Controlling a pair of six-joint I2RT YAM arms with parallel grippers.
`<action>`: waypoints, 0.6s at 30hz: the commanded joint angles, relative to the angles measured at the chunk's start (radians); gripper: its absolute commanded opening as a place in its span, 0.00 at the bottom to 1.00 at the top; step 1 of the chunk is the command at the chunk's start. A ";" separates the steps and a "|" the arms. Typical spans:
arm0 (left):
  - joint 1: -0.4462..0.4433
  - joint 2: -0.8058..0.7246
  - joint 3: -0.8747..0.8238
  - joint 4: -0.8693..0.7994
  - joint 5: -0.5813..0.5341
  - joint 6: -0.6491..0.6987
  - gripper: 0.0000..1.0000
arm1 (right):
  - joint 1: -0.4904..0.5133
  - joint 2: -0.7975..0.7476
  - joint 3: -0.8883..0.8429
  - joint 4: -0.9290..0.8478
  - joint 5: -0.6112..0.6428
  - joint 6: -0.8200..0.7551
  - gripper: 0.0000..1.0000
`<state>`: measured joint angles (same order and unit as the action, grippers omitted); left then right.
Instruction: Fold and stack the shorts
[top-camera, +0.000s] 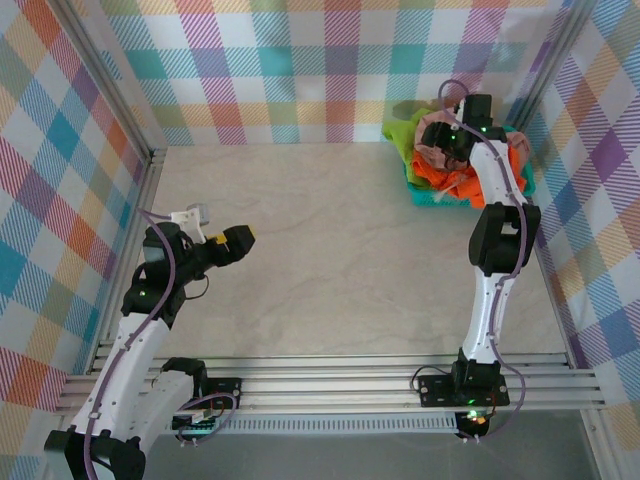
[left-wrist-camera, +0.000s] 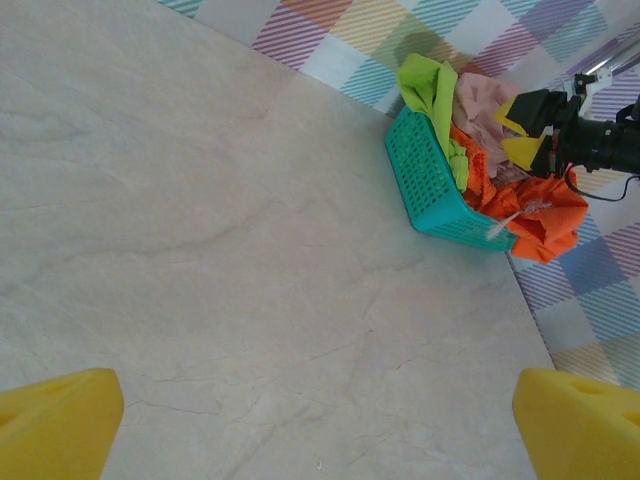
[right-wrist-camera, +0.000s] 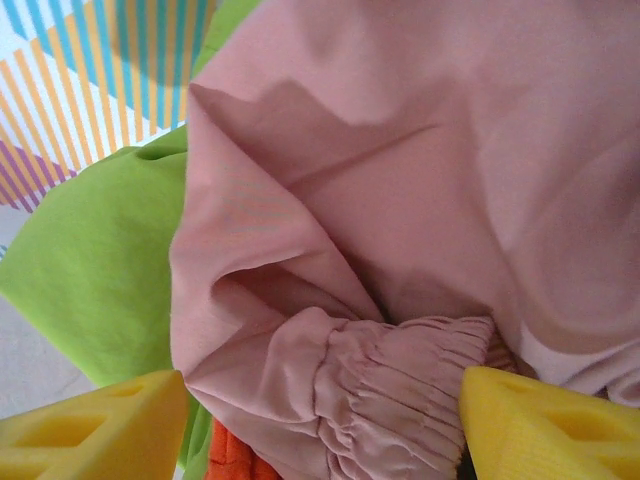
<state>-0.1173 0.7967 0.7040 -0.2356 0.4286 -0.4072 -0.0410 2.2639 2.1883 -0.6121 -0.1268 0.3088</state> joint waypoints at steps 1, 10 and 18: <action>-0.008 -0.002 0.022 -0.010 0.004 -0.018 1.00 | -0.008 -0.004 0.011 -0.042 0.009 0.054 0.74; -0.012 0.004 0.014 0.001 -0.002 -0.034 1.00 | -0.012 -0.056 -0.093 0.033 -0.029 0.128 0.71; -0.015 -0.002 0.016 -0.007 -0.008 -0.033 1.00 | -0.012 -0.025 -0.072 0.079 -0.069 0.162 0.54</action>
<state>-0.1223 0.7998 0.7040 -0.2352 0.4259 -0.4339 -0.0463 2.2448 2.0975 -0.5735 -0.1635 0.4500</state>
